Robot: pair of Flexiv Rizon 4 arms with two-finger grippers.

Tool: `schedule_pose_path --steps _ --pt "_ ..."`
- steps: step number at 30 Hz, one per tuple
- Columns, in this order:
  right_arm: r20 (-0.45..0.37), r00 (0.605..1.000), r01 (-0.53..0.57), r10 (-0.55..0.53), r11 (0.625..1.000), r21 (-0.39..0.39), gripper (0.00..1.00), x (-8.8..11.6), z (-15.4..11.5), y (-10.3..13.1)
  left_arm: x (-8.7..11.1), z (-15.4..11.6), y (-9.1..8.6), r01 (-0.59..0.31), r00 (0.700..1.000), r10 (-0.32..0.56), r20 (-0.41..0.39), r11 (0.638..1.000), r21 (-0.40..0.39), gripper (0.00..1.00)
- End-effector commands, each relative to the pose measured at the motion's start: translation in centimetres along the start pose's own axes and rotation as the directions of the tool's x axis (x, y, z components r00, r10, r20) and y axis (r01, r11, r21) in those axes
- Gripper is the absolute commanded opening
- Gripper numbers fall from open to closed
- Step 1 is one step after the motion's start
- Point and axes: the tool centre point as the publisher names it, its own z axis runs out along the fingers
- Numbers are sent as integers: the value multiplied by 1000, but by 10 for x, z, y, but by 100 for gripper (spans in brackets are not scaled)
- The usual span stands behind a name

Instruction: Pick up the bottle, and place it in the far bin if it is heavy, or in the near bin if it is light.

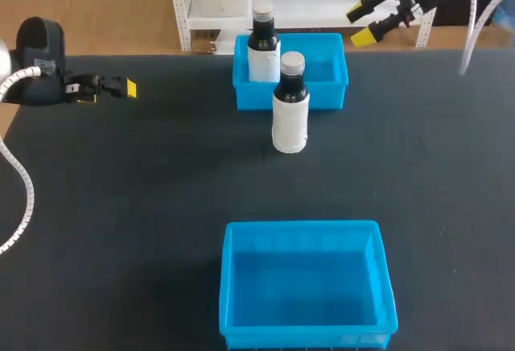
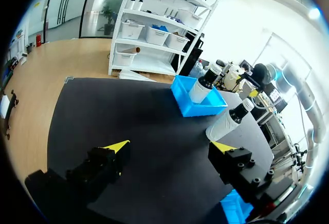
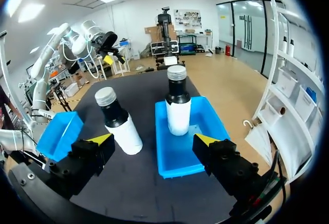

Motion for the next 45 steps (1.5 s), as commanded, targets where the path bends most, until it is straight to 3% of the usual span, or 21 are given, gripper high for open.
schedule_pose_path --steps 1,16,27,45 --pt "22 1000 -8 5 990 141 100 6 2 39 0 0 0 0 1000 0 0 1000 0 100" --pt "53 998 -41 31 979 198 100 4 48 84 0 0 0 0 1000 0 0 1000 0 100" --pt "83 996 -26 8 977 213 100 -5 76 80 0 0 0 0 1000 0 0 1000 0 100" --pt "95 995 12 -26 990 137 100 -18 105 84 0 0 0 0 1000 0 0 1000 0 100"
